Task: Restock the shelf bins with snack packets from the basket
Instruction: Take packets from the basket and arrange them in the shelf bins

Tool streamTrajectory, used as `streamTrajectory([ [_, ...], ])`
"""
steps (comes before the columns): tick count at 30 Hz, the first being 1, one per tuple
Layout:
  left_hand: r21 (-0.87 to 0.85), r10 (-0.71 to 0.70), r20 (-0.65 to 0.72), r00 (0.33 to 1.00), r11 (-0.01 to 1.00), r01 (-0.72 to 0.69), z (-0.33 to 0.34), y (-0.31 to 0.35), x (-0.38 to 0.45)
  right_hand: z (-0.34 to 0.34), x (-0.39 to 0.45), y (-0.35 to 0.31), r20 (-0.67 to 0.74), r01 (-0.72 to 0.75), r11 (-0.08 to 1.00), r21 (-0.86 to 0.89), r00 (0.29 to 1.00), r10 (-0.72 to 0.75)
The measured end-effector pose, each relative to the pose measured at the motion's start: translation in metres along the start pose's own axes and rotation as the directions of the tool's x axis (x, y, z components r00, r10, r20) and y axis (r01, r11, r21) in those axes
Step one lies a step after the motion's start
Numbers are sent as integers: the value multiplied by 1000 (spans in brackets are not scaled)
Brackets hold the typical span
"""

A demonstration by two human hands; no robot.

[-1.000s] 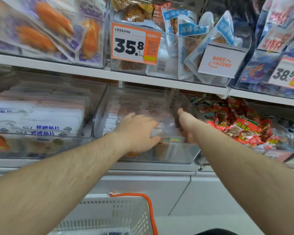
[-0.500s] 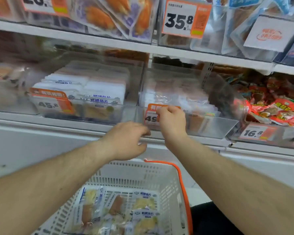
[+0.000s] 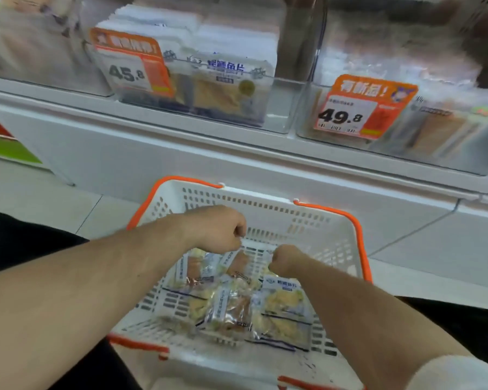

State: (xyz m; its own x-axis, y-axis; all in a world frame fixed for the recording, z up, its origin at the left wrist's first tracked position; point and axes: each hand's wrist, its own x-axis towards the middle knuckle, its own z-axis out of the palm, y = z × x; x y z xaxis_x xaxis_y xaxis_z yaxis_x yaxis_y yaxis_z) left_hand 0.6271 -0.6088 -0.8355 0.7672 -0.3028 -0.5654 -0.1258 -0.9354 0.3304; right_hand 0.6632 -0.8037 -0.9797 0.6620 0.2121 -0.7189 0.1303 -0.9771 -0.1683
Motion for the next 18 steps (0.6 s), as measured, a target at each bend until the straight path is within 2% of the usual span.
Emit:
streamTrajectory([
  [2, -8, -7, 70, 998, 1000, 8, 11, -2, 8, 26, 9, 14, 97, 4, 993, -117, 995, 7],
  [7, -47, -43, 198, 979, 997, 54, 24, -5, 19, 56, 24, 41, 93, -51, 987, -153, 993, 66],
  [11, -51, -63, 208, 976, 996, 76, 23, -4, 24, 75, 33, 50, 44, -48, 968, -247, 997, 61],
  [18, -85, -83, 216, 973, 991, 103, 21, -2, 26, 77, 35, 47, 45, -66, 962, -263, 996, 80],
])
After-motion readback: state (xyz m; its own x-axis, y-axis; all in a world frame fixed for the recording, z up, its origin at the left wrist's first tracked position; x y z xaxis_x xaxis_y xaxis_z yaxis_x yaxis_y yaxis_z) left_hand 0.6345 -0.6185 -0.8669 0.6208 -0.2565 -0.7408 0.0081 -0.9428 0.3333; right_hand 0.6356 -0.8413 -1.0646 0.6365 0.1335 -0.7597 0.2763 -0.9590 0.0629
